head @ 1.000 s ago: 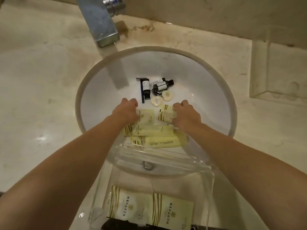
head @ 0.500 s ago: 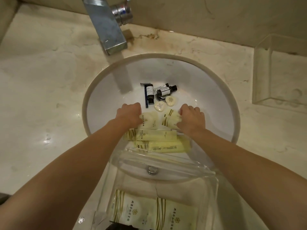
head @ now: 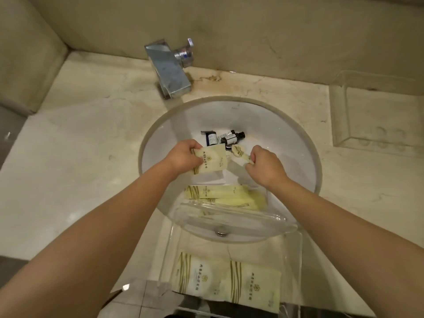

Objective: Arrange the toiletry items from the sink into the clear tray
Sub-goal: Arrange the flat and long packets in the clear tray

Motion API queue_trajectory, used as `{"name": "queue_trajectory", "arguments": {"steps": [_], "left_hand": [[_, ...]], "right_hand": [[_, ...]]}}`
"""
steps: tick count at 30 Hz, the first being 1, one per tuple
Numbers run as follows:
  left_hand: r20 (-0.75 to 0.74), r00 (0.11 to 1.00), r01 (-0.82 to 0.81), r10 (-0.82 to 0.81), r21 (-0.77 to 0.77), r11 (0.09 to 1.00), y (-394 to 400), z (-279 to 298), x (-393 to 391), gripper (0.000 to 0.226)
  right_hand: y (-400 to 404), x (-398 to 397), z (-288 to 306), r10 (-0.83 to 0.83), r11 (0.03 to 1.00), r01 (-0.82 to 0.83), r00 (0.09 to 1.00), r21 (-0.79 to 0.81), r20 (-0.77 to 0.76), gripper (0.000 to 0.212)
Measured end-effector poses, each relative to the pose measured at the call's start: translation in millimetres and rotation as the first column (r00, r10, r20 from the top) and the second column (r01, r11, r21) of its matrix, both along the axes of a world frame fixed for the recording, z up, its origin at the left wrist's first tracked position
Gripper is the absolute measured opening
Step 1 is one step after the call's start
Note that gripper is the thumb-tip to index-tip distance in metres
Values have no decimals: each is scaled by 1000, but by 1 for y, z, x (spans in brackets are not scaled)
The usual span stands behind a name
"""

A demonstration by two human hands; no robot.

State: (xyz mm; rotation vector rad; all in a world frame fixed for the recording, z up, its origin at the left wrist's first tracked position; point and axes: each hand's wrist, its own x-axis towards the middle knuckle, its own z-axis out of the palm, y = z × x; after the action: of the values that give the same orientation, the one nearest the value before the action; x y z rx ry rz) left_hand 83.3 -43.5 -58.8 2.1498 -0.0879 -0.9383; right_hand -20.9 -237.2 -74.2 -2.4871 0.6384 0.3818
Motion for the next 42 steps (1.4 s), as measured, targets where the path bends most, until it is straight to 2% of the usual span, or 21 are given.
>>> {"name": "queue_trajectory", "arguments": {"steps": [8,15,17,20,21,23,25,29,33,42], "left_hand": [[-62,998,-35,27,-132,991,10,55,-14,18],[10,998,67,-67,-163,984,24,90,-33,21],[39,995,101,-97,-157,982,29,97,-41,21],[79,982,182,-173,-126,975,37,104,-54,20],[83,975,217,-208,-113,970,40,105,-60,19],[83,954,295,-289,-80,952,46,105,-71,20],[73,926,374,-371,-29,927,51,105,-82,24],[5,836,547,-548,68,835,62,98,-102,30],[11,734,666,-679,182,723,69,86,-119,32],[58,612,745,-789,293,599,67,72,-140,38]], "right_hand": [[19,-26,46,-8,997,-6,982,72,190,29],[36,-60,78,-24,999,11,957,47,291,43],[42,-71,84,-53,997,33,950,70,306,38],[49,-86,90,-177,972,110,927,210,332,14],[51,-91,92,-230,952,147,922,268,313,12],[54,-100,92,-305,905,205,924,374,231,24],[57,-112,92,-290,890,209,945,406,151,25],[63,-136,88,-117,929,93,992,358,45,18],[71,-157,78,59,959,-33,995,282,-86,17],[84,-178,66,163,975,-124,963,185,-215,24]]}}
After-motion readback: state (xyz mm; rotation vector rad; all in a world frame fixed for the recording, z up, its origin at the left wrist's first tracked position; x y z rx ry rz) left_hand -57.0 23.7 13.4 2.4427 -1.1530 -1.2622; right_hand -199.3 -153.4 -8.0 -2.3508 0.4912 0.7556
